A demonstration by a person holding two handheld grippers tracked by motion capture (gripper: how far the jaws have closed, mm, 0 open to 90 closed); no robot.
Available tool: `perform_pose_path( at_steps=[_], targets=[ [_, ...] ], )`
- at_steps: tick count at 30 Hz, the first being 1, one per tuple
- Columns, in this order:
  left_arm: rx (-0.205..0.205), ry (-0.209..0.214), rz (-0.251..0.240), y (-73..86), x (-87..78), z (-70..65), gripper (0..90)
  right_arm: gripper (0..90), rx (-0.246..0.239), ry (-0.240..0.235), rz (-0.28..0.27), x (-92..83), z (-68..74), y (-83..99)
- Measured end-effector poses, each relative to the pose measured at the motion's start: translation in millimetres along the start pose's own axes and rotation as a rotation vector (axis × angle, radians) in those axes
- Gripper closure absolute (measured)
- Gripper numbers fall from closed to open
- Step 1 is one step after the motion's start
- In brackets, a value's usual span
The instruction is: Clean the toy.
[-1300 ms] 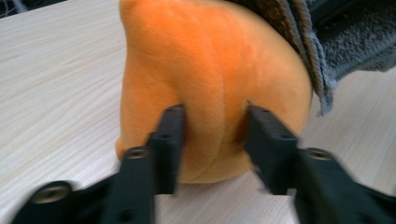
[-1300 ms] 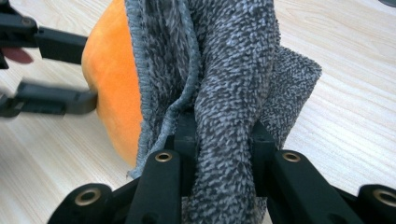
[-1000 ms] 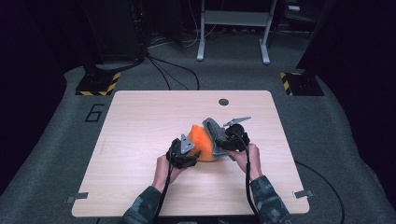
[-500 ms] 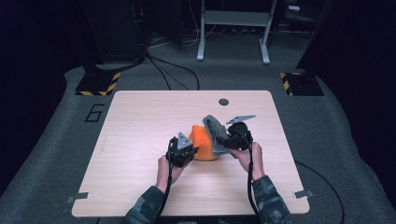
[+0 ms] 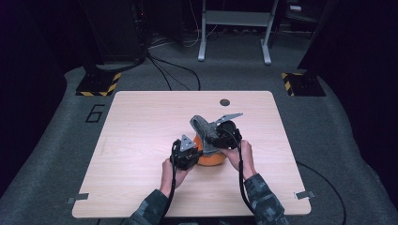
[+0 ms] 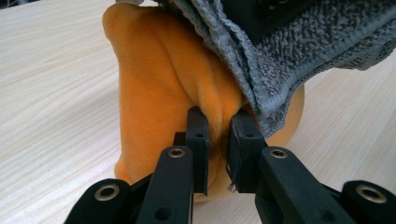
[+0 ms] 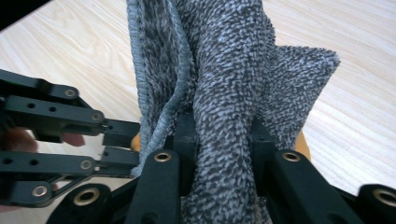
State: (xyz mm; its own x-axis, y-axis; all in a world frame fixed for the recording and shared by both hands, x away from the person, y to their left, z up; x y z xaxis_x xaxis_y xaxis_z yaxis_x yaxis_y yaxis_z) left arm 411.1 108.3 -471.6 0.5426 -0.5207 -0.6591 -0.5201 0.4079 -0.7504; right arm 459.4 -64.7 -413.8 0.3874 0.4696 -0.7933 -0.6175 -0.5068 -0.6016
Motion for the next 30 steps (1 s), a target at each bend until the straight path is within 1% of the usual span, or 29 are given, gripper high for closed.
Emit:
perform_pose_path(
  at_steps=[2,3,4,6,7,8,9,10,12,15,17,18,23,24,26,27,28,29,30],
  targets=[
    [-0.006,-0.004,0.0,0.6,1.1,0.4,79.5,73.2,-0.003,0.009,0.001,2.0,-0.4,0.1],
    [-0.006,0.001,0.007,0.9,1.3,1.5,79.4,73.3,-0.011,0.018,0.0,2.9,-1.1,0.6],
    [-0.018,-0.002,-0.003,1.4,2.7,1.8,79.3,73.5,0.001,0.014,0.0,3.5,-0.9,1.2],
    [-0.027,0.004,-0.004,2.3,3.9,3.3,79.2,73.7,-0.004,0.014,-0.004,3.2,-3.3,2.7],
    [-0.027,0.004,-0.004,2.4,4.2,3.7,79.1,73.7,0.002,0.013,0.002,2.2,-3.7,3.7],
    [-0.026,0.005,0.0,2.2,4.4,4.0,79.1,73.7,0.007,0.012,-0.009,1.9,-4.3,4.7],
    [-0.027,0.003,-0.001,1.9,4.7,4.1,79.0,73.7,-0.002,0.015,-0.002,0.4,-5.9,6.0],
    [-0.029,0.002,-0.001,1.7,5.1,4.3,79.0,73.7,0.012,0.018,-0.003,-0.4,-5.9,7.1],
    [-0.034,0.003,-0.001,1.6,5.4,5.2,78.9,73.7,0.008,0.026,-0.005,-2.0,-8.5,9.8],
    [-0.043,0.005,-0.003,1.9,5.9,6.1,78.9,73.7,0.022,0.031,-0.002,-4.3,-12.4,15.2],
    [-0.038,0.004,0.0,1.5,6.2,6.3,78.8,73.7,0.026,0.03,-0.006,-5.1,-15.3,19.4],
    [-0.037,0.004,0.001,1.3,6.3,6.4,78.8,73.7,0.041,0.034,-0.006,-5.5,-15.9,21.5],
    [-0.036,0.008,0.003,1.1,6.3,5.8,78.5,73.6,0.056,0.038,-0.005,-6.5,-25.0,32.3],
    [-0.036,0.008,0.003,1.2,6.2,5.7,78.5,73.7,0.066,0.036,0.0,-6.6,-26.0,34.2],
    [-0.038,0.007,0.002,1.2,6.3,5.2,78.5,73.9,0.06,0.038,0.003,-6.4,-29.5,37.4],
    [-0.037,0.007,0.002,1.2,6.3,5.2,78.5,73.9,0.073,0.038,0.008,-6.7,-29.8,38.7],
    [-0.038,0.006,0.002,1.1,6.4,5.1,78.5,74.0,0.071,0.044,0.005,-6.3,-31.3,40.2],
    [-0.038,0.006,0.002,1.1,6.4,5.1,78.5,74.0,0.085,0.042,0.01,-6.5,-31.5,41.8],
    [-0.037,0.006,0.003,1.1,6.4,5.1,78.5,74.0,0.079,0.041,0.009,-6.2,-33.4,43.3]
  ],
)
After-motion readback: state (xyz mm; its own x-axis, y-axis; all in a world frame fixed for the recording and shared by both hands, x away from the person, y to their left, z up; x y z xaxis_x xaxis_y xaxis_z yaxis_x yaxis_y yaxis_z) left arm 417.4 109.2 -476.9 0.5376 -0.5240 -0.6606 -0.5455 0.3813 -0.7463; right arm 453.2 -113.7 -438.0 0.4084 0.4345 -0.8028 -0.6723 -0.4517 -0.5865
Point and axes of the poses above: each handheld gripper's, and its own axes: x roughly forward along the jaws, y roughly out of its underside, z roughly to its left, the point moved 1 cm from there along x, roughly forward along the jaws, and after that the axes turned 8 degrees about z, right-handed, at the moved point
